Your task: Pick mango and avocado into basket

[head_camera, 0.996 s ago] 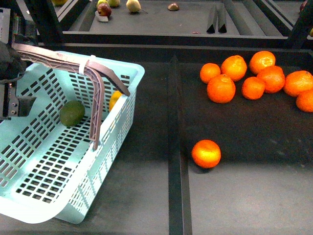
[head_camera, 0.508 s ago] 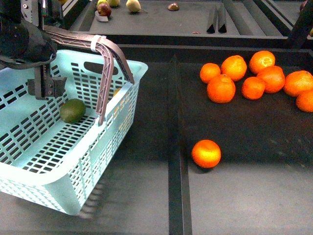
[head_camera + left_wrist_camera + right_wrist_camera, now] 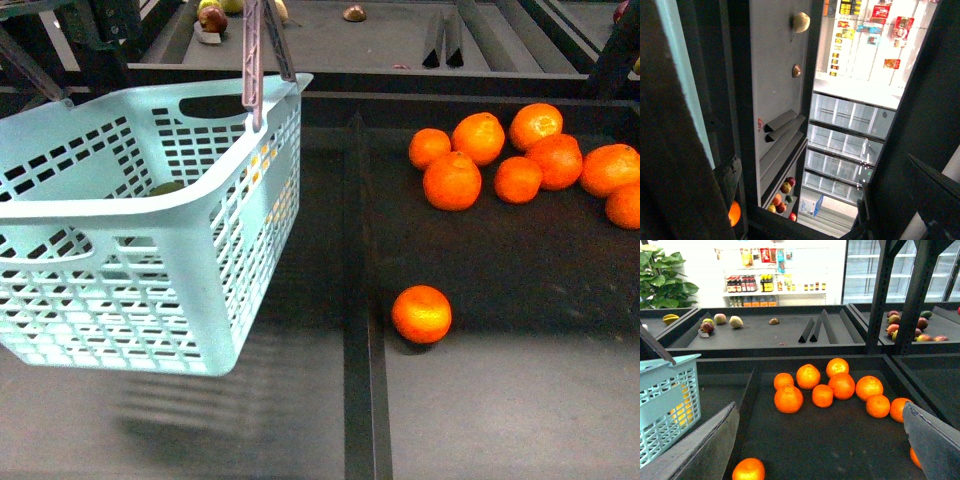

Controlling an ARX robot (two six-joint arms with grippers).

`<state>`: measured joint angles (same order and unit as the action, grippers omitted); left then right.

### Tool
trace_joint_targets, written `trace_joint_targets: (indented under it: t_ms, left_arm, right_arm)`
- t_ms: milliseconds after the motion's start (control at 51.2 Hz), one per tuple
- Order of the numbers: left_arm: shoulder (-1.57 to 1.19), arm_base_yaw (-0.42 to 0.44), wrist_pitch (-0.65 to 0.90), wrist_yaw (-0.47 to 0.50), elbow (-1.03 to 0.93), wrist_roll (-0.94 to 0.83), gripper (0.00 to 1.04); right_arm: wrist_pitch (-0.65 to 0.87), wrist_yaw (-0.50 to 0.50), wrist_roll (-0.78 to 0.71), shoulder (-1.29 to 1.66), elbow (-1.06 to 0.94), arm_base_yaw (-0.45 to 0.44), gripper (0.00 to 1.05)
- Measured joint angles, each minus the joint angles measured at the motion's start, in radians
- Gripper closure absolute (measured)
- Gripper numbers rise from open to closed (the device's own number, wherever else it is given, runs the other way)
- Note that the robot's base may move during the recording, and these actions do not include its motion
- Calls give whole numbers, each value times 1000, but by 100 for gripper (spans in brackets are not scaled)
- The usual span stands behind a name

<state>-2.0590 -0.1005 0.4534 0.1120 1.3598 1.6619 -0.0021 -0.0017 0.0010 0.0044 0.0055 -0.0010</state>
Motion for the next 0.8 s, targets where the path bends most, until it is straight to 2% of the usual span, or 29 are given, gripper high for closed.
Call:
trace_joint_targets:
  t_ms: [137,254,449,800]
  left_arm:
    - [-63,-16,60,0,35,-5,7]
    - [-98,-29,135,-8,-33,-12,7]
    - [-106,-29,153,-12,-195,-20,7]
    - [-74,-13,148,-16,-291,-45,7]
  right_arm:
    - [0,0,0,0,0,0,8]
    - [0,0,0,0,0,0,8]
    - [0,0,0,0,0,0,8]
    - [0,0,0,0,0,0,8]
